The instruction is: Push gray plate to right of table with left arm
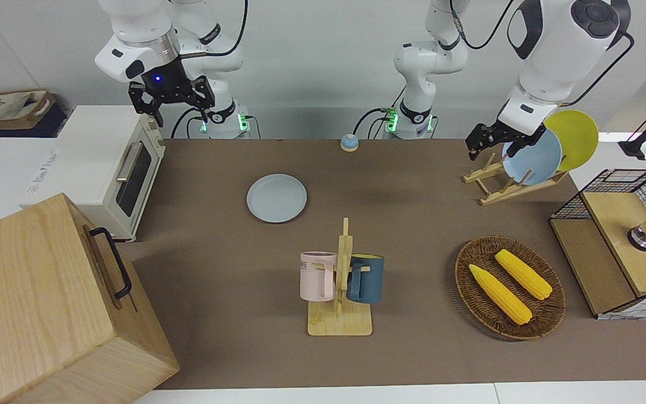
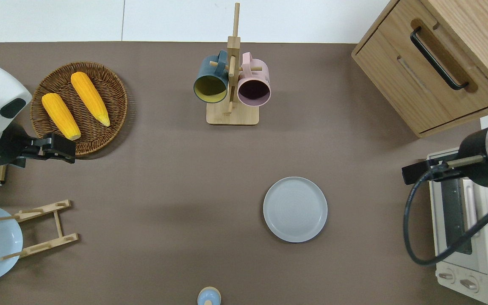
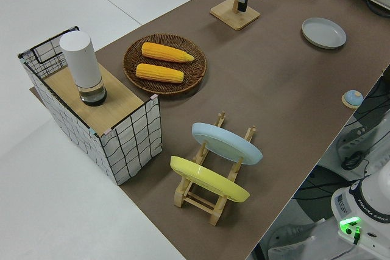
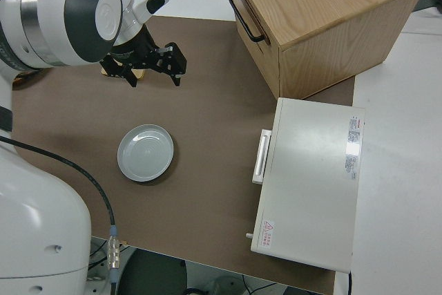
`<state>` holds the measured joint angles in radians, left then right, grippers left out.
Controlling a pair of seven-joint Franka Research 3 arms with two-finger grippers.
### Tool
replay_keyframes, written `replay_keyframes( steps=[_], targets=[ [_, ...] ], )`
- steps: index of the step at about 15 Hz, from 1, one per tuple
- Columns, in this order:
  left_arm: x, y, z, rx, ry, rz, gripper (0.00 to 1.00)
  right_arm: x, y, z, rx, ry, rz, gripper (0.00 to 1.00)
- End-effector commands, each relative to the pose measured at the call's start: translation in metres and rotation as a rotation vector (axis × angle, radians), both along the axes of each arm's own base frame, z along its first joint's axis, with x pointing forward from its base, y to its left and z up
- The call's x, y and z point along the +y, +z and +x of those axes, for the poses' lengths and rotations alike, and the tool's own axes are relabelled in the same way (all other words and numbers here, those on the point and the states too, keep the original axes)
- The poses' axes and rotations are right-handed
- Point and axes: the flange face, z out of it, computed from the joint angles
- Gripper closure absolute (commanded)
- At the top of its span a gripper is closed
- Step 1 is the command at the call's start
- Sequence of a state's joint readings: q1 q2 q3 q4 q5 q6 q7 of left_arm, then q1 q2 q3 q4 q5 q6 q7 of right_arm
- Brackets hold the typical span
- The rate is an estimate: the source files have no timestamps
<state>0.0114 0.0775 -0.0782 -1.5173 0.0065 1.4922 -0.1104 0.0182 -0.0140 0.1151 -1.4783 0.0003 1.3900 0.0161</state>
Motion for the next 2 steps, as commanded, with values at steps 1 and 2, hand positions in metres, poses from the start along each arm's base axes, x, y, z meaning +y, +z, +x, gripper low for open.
replay_keyframes(
  steps=[1,2],
  targets=[
    [0.0006,0.0059,-0.0019,0.011,-0.02,-0.006,0.0,-0.001,0.0042,-0.0027,0.005,-0.015,0.004,0.017],
    [-0.001,0.006,-0.0019,0.01,-0.025,-0.007,0.0,-0.001,0.0042,-0.0027,0.005,-0.015,0.004,0.017]
  ],
)
